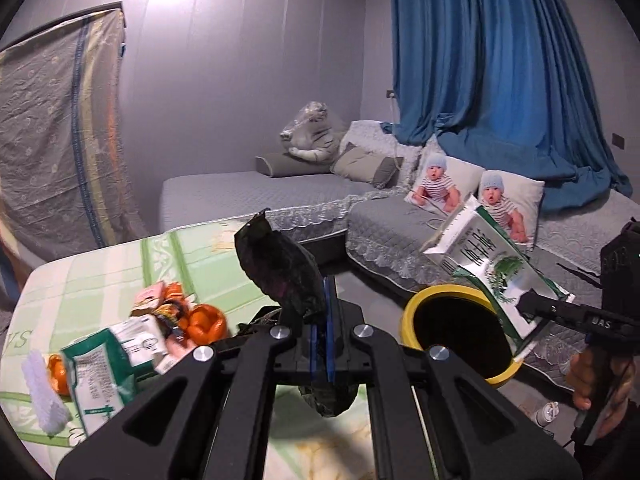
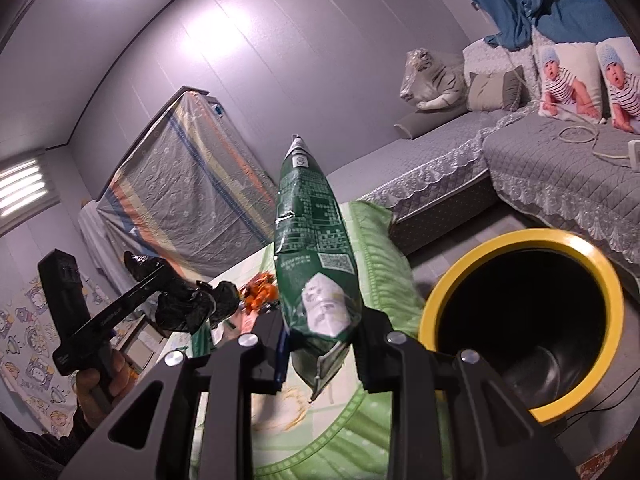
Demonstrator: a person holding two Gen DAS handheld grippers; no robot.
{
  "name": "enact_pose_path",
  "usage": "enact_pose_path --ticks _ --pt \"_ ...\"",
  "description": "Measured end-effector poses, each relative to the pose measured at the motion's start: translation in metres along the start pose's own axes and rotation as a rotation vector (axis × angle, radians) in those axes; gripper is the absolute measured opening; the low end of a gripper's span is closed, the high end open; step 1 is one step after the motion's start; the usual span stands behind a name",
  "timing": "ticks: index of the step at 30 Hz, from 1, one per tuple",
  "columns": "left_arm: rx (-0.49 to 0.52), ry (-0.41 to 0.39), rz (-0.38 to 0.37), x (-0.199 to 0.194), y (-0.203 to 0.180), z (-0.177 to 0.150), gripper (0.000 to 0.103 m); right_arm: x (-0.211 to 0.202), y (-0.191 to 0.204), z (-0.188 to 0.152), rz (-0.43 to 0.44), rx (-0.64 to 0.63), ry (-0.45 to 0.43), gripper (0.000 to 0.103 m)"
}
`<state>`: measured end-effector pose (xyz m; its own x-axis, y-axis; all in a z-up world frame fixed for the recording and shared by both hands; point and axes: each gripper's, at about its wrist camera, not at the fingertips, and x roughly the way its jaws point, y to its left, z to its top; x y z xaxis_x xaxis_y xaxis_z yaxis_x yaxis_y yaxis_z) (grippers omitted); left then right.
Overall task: Collect trash
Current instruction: 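Carry both held items over the yellow bin and open both tools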
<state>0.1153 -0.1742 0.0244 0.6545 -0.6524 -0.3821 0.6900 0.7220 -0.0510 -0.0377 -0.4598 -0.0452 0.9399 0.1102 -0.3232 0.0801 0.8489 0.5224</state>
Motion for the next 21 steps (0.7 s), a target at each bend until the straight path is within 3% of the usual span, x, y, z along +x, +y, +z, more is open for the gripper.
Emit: enact_pose_path --ticks 11,15,21 --pt "0.055 0.065 -0.234 0.075 -0.063 0.014 0.003 -0.012 -0.051 0.014 -0.234 0.043 -0.059 0.024" --pt "0.089 0.093 -0.278 0.103 -0.089 0.012 0.003 -0.012 -0.074 0.011 -0.336 0.057 -0.054 0.024" --pt "0.117 0.152 -0.356 0.140 -0.129 0.003 0.003 -0.002 -0.102 0.003 -0.394 0.095 -0.017 0.024"
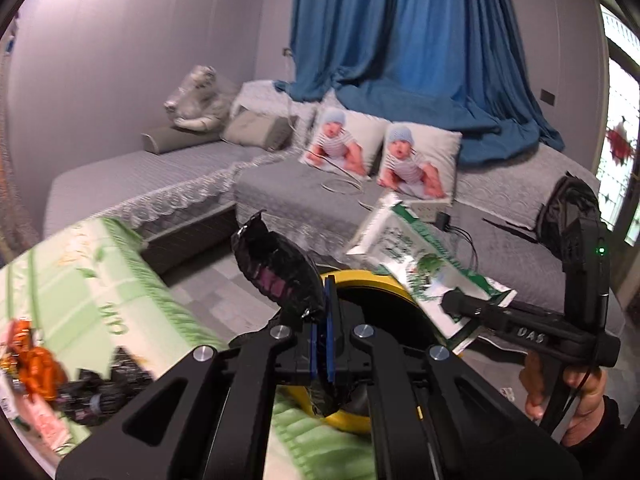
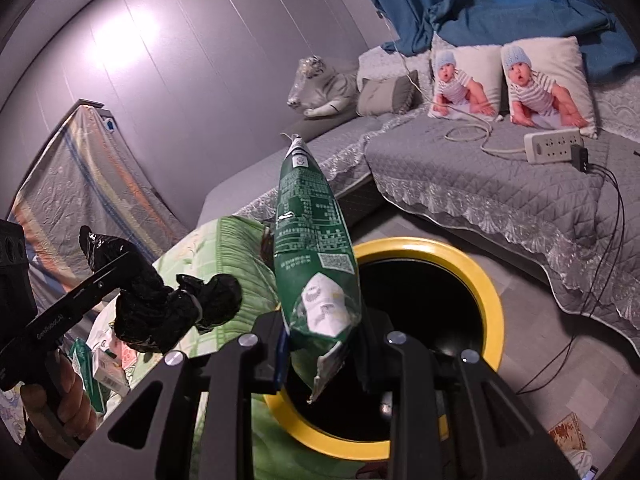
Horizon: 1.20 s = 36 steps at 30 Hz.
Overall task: Collect trash
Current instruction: 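Carry both held items over the yellow bin and open both tools, then move both empty tools back over the table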
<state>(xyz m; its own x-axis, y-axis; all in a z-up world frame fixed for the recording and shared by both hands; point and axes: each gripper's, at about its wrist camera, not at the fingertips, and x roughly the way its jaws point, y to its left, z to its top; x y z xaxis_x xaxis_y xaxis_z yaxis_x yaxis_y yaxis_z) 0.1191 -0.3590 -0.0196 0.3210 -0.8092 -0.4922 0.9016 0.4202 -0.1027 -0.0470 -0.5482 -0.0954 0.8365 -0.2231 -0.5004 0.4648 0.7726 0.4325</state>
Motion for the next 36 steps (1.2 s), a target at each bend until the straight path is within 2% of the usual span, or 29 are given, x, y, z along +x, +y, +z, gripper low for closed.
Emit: enact_pose_path --ticks 5,16,23,24,25,27,28,29,33,36 --pt "0.013 0.045 -0.053 0.040 -0.016 -0.002 0.003 0.014 -0.012 -0.002 -0.053 0.012 0.027 0.024" --pt "-0.033 0.187 -0.104 0.119 -0.021 -0.018 0.003 0.052 -0.049 -0.006 -0.112 0.112 0.117 0.025" --pt "-0.055 0.207 -0.120 0.136 -0.021 -0.022 0.005 0.055 -0.059 -0.004 -0.132 0.127 0.119 0.026" --pt "-0.061 0.209 -0.116 0.138 -0.022 -0.020 0.006 0.056 -0.060 -0.003 -0.134 0.125 0.121 0.029" --pt "-0.073 0.211 -0.117 0.138 -0.020 -0.021 0.013 0.055 -0.062 -0.002 -0.151 0.129 0.115 0.037" --pt "-0.095 0.206 -0.111 0.136 -0.018 -0.021 0.064 0.052 -0.066 0.000 -0.160 0.141 0.097 0.050" --pt "-0.111 0.171 -0.084 0.129 -0.013 -0.021 0.092 0.050 -0.067 0.001 -0.163 0.147 0.090 0.050" --pt "-0.121 0.137 -0.076 0.124 -0.011 -0.020 0.092 0.048 -0.069 0.002 -0.167 0.150 0.084 0.050" --pt "-0.147 0.103 -0.066 0.112 -0.006 -0.016 0.092 0.034 -0.072 0.004 -0.179 0.168 0.041 0.050" --pt "-0.178 0.056 -0.018 0.095 0.005 -0.013 0.093 0.021 -0.069 0.006 -0.210 0.148 -0.003 0.050"
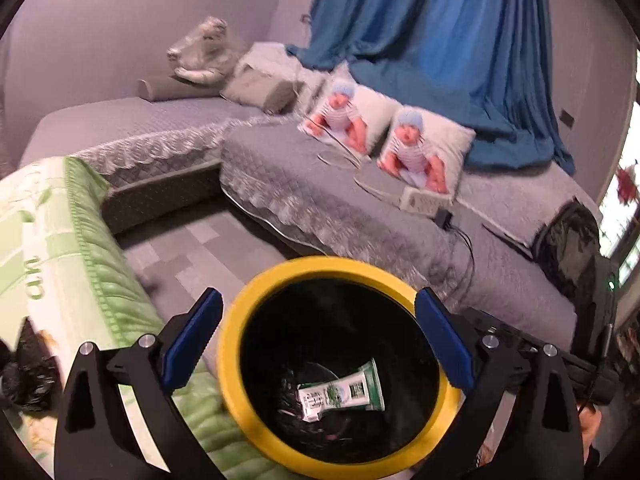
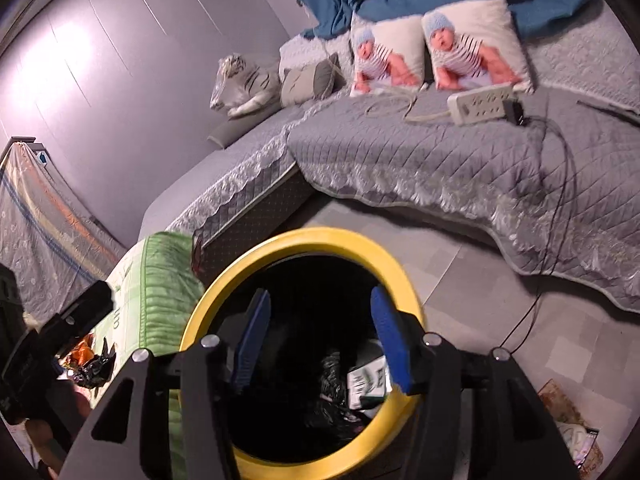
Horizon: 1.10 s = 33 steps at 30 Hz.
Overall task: Collect trash
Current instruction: 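Move both empty tools back over the table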
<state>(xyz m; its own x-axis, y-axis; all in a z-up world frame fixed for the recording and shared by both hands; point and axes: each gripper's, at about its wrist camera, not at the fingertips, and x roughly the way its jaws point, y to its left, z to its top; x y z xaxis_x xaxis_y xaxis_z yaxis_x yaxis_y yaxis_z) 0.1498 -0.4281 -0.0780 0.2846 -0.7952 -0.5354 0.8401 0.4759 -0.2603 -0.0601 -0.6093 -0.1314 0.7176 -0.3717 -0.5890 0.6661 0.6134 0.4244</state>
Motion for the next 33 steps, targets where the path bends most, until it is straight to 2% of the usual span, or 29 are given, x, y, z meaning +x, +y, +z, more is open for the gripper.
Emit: enact_pose_path --ticks 5,6,8,9,10,12,14,16,19,22,25,27,30,33 --pt "-0.035 -0.097 0.146 -0.044 0.021 0.011 0.093 -0.018 0.010 0.002 -0.031 -0.037 -0.068 0.050" --pt "-0.048 -0.120 0.198 -0.059 0.029 0.015 0.093 -0.020 0.016 0.002 -0.026 -0.058 -0.077 0.050" --pt "-0.054 -0.139 0.237 -0.083 0.043 0.019 0.093 -0.024 0.030 0.002 0.003 -0.091 -0.086 0.050" --pt "-0.049 -0.148 0.280 -0.097 0.051 0.021 0.094 -0.026 0.040 0.001 0.028 -0.120 -0.088 0.052" --pt "-0.050 -0.167 0.331 -0.114 0.060 0.022 0.095 -0.027 0.048 0.000 0.050 -0.149 -0.089 0.059" --pt "-0.055 -0.197 0.374 -0.146 0.077 0.021 0.095 -0.032 0.076 -0.007 0.124 -0.226 -0.098 0.066" --pt "-0.045 -0.220 0.450 -0.184 0.096 0.013 0.095 -0.035 0.103 -0.014 0.216 -0.296 -0.089 0.066" --pt "-0.040 -0.239 0.514 -0.217 0.113 0.001 0.095 -0.035 0.143 -0.032 0.343 -0.402 -0.054 0.067" --pt "-0.046 -0.256 0.622 -0.267 0.141 -0.029 0.095 -0.030 0.204 -0.064 0.514 -0.554 0.037 0.067" --pt "-0.081 -0.257 0.708 -0.306 0.162 -0.063 0.095 -0.024 0.261 -0.101 0.640 -0.683 0.132 0.067" --pt "-0.143 -0.239 0.764 -0.332 0.179 -0.097 0.095 -0.013 0.317 -0.140 0.676 -0.832 0.202 0.067" --pt "-0.203 -0.226 0.756 -0.343 0.188 -0.113 0.095 -0.005 0.344 -0.159 0.685 -0.895 0.248 0.067" --pt "-0.297 -0.213 0.737 -0.351 0.199 -0.136 0.095 0.003 0.374 -0.178 0.703 -0.955 0.295 0.067" --pt "-0.330 -0.189 0.752 -0.351 0.209 -0.148 0.095 0.010 0.391 -0.190 0.682 -0.997 0.301 0.067"
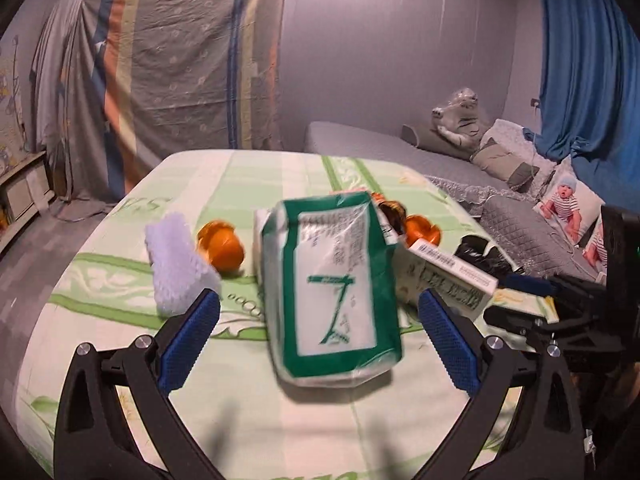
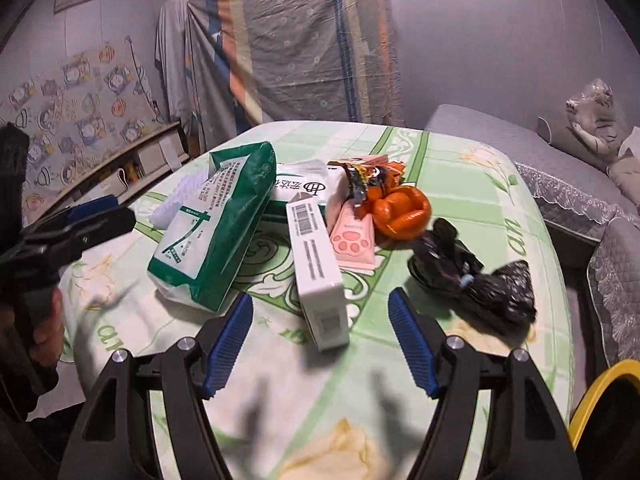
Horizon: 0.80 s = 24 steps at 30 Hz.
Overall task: Collect trash
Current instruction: 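Move both empty tools back over the table, then grasp the white-green tissue pack with the left tool while the right tool grasps the white medicine box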
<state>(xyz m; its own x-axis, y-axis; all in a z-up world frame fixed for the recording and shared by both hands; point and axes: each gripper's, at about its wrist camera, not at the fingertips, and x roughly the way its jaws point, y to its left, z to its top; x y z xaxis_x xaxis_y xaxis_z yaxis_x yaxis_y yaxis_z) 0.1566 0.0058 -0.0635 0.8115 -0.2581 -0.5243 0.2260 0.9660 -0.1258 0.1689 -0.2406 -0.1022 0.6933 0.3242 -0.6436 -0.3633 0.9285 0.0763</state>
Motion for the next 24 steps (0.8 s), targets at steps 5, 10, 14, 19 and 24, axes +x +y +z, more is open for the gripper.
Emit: enact_pose_path --ticks 5,10,14,19,24 --pt "-0.031 0.063 -0.002 0.016 0.014 -0.009 0.095 0.033 0.001 0.009 -0.062 0.001 0.052 0.067" --pt "-0.019 0.095 -0.002 0.025 0.012 -0.019 0.095 0.053 -0.003 0.005 -0.054 0.026 0.082 0.063" --pt "-0.019 0.111 -0.012 0.032 0.006 -0.016 0.095 0.064 -0.008 0.001 -0.047 0.060 0.105 0.032" --pt "0.023 0.145 0.010 0.048 -0.006 -0.017 0.095 0.045 -0.021 0.002 0.000 0.113 0.023 0.022" --pt "0.048 0.179 0.013 0.061 -0.016 -0.014 0.095 0.010 -0.034 0.004 0.038 0.156 -0.068 0.022"
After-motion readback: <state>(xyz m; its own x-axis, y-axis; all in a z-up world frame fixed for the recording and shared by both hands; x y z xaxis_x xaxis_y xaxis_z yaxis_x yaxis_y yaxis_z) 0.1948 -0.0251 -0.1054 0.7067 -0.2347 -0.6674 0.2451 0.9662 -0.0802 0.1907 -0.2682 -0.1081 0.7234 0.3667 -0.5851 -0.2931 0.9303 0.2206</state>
